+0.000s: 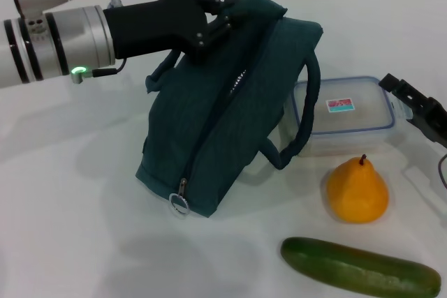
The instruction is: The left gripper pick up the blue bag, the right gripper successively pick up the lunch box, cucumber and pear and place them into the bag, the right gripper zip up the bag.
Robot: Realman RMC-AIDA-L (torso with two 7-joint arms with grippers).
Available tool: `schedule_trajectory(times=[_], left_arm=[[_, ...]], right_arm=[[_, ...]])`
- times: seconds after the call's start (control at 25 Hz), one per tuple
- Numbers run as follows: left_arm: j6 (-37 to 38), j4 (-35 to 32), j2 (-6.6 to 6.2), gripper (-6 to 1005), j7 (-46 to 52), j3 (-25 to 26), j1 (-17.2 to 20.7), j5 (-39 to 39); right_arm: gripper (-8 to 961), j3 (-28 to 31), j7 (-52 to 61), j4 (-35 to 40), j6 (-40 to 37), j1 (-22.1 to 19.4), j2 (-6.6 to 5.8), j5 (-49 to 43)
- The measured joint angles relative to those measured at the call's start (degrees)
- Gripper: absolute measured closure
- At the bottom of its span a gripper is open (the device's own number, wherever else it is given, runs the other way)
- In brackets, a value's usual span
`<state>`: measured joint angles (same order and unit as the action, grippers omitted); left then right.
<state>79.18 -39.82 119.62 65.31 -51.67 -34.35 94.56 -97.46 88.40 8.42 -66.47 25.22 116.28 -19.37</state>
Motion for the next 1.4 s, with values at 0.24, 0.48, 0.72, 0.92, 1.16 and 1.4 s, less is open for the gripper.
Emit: schedule_trajectory(times=[0.24, 0.48, 0.72, 0.92, 1.16, 1.4], left_arm=[[0.0, 0.0, 0.00, 870, -1.1, 0.0, 0.0, -0.2], [0.1, 0.0, 0.00, 870, -1.4, 0.0, 0.0, -0.3], [0.1, 0.0, -0.01, 870, -1.4, 0.0, 0.0, 0.0], [0.2, 0.0, -0.10, 870, -1.4, 0.0, 0.0, 0.0], [0.3, 0.0, -0.09, 869, -1.4, 0.0, 0.0, -0.2], [0.3, 0.0, -0.06, 869, -1.8, 0.0, 0.1, -0.3]], right_arm=[[95, -1.3, 0.7, 0.9, 0.4, 0.4, 0.00, 0.2], [95, -2.7, 1.0, 3.4, 0.0, 0.6, 0.00, 0.5], [95, -2.0, 1.0, 3.9, -0.1, 1.8, -0.11, 1.4], [96, -2.0, 1.0, 3.5, 0.5, 3.5, -0.31, 2.0], [96, -2.0, 1.0, 2.4, 0.8, 3.5, -0.30, 2.4], [97, -1.9, 1.0, 2.1, 1.7, 1.9, -0.16, 3.2]])
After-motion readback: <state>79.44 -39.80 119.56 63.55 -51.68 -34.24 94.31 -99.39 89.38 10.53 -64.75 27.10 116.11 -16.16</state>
